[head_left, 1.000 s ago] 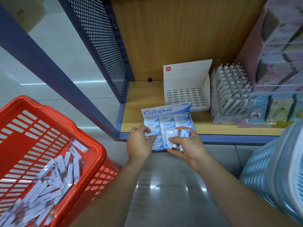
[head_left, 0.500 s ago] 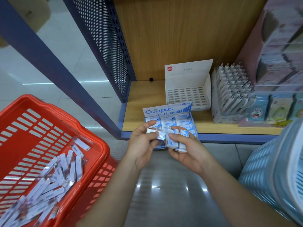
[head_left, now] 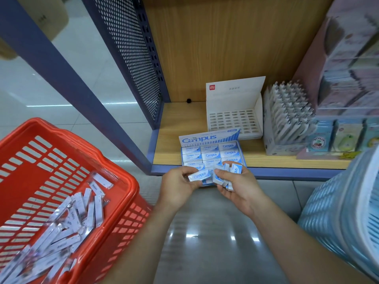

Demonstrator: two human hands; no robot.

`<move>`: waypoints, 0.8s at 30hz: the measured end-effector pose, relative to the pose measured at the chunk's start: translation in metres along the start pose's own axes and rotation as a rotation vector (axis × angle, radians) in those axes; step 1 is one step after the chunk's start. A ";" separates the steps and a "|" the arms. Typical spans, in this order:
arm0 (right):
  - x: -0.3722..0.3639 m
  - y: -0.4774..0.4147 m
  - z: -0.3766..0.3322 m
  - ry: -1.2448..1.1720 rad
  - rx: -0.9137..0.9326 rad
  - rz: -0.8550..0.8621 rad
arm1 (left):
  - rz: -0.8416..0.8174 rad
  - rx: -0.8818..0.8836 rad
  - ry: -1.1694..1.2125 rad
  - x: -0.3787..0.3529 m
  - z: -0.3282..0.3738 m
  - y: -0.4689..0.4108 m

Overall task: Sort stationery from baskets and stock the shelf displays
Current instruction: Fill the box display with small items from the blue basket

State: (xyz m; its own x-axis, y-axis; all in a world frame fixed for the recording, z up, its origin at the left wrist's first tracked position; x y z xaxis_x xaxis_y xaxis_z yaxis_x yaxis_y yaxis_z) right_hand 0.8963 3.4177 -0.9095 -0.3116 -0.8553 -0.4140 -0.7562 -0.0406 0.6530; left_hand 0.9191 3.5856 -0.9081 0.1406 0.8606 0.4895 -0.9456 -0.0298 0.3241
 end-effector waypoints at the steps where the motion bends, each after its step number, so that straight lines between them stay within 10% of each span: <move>1: 0.001 0.000 0.000 0.006 0.002 0.010 | 0.031 -0.025 -0.121 0.001 0.000 -0.002; 24: -0.012 -0.008 0.007 0.123 -0.041 -0.085 | 0.019 -0.254 -0.596 0.008 0.002 -0.013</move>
State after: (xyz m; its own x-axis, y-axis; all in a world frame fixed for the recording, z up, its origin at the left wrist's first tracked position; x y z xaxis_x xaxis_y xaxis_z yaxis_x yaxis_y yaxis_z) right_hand 0.9017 3.4315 -0.9142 -0.1731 -0.9044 -0.3899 -0.7522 -0.1342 0.6452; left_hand 0.9327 3.5919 -0.9065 0.1930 0.4288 0.8825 -0.9792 0.1417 0.1453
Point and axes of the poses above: each hand's wrist, its own y-axis away from the middle knuckle, its own x-axis out of the back of the hand, z = x × y, the point moved 6 cm from there along -y, towards the middle knuckle, and after that the axes turned 3 degrees about -z, right-handed, at the moved point
